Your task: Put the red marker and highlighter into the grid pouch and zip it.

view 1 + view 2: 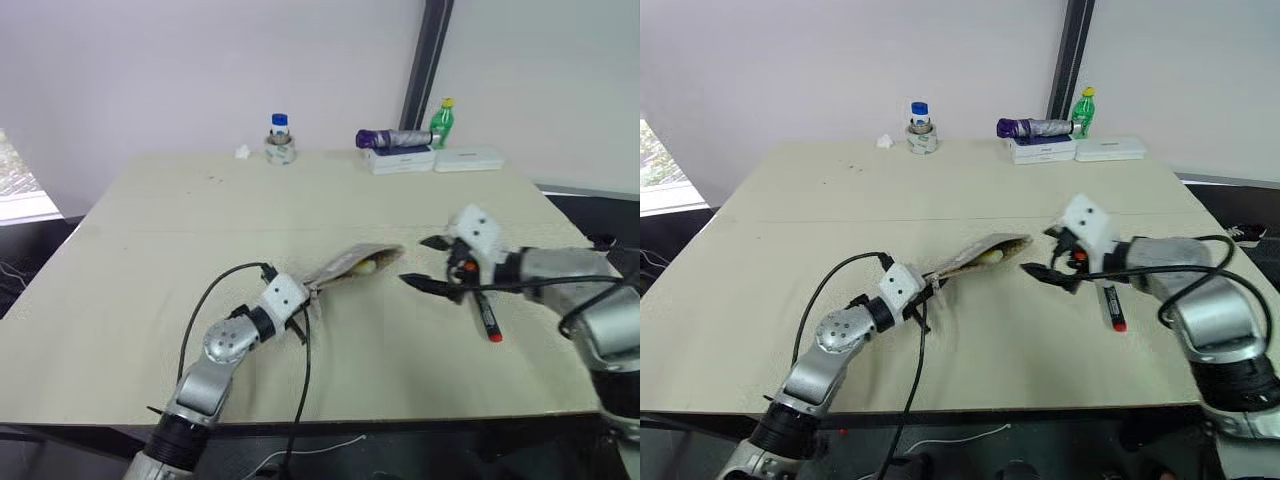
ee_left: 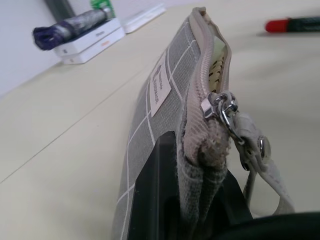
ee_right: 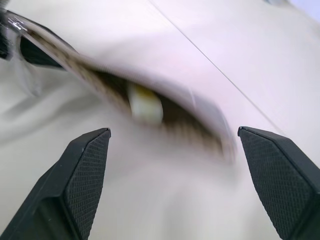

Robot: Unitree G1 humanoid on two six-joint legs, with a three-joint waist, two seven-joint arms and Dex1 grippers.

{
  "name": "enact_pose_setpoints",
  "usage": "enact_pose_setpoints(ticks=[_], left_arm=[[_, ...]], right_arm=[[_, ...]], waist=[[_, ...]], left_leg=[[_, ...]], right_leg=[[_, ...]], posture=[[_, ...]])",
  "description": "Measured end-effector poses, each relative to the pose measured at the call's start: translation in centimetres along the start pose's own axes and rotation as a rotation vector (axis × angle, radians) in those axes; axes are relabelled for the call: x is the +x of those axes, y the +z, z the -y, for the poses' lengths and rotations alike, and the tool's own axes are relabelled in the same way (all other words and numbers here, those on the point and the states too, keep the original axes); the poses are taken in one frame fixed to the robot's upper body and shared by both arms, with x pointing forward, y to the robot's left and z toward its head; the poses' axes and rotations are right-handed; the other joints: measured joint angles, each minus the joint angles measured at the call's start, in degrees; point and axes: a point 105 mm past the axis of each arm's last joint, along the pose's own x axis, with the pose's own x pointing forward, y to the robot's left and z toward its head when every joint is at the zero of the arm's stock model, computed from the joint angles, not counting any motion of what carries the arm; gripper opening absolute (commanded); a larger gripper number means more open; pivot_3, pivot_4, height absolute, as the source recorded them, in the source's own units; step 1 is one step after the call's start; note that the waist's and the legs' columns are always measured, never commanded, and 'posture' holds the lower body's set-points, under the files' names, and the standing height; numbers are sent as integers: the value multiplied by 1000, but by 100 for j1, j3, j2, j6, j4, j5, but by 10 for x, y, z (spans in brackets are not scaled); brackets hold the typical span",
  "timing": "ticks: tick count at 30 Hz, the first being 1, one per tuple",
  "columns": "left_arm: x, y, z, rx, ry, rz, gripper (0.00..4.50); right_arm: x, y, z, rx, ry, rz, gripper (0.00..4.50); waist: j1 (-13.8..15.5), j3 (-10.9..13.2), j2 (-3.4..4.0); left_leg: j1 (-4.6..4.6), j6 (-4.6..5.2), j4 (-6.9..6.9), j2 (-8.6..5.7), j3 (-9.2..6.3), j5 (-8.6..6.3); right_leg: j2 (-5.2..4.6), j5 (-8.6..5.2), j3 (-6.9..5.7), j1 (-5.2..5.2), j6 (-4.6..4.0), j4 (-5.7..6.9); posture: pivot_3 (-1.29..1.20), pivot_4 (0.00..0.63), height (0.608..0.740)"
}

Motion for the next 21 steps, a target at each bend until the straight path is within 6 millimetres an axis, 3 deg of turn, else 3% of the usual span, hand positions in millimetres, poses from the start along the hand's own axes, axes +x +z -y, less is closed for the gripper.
enact_pose_setpoints(ticks=[3,6,10,13,16,21], left_arm=[[8,3,-3,-14,37,0,0],[16,5,-3,-30,54,6,0],[22,7,1,-37,53,14,0],[23,5,2,-41,49,12,0],[23,6,2,-40,48,18,0],[23,7,2,-32,41,24,0]], right_arm=[[-14,-46,18,119,-126,-131,4232],[-27,-80,27,223,-224,-224,4232],[-41,-117,23,325,-301,-328,4232],[-42,-130,17,400,-324,-353,4232],[-42,-132,16,439,-339,-345,3440],[-39,-132,14,454,-341,-328,815]], waist=[[7,0,0],[-8,0,1],[-26,0,1],[-34,-1,2],[-17,-1,1],[-11,-1,1]], left_leg=[[0,0,2,-2,3,0],[0,1,1,-3,5,1],[1,1,0,-2,11,0],[3,1,2,0,12,1],[4,1,6,-1,12,1],[4,1,8,-2,12,1]], right_leg=[[-1,0,-1,2,0,0],[-1,0,1,-1,0,1],[2,0,2,-2,1,1],[3,0,4,-1,0,4],[3,0,1,7,1,3],[2,1,1,10,2,2]], posture=[[0,150,737],[0,150,737],[0,150,737],[0,150,737],[0,150,737],[0,150,737]])
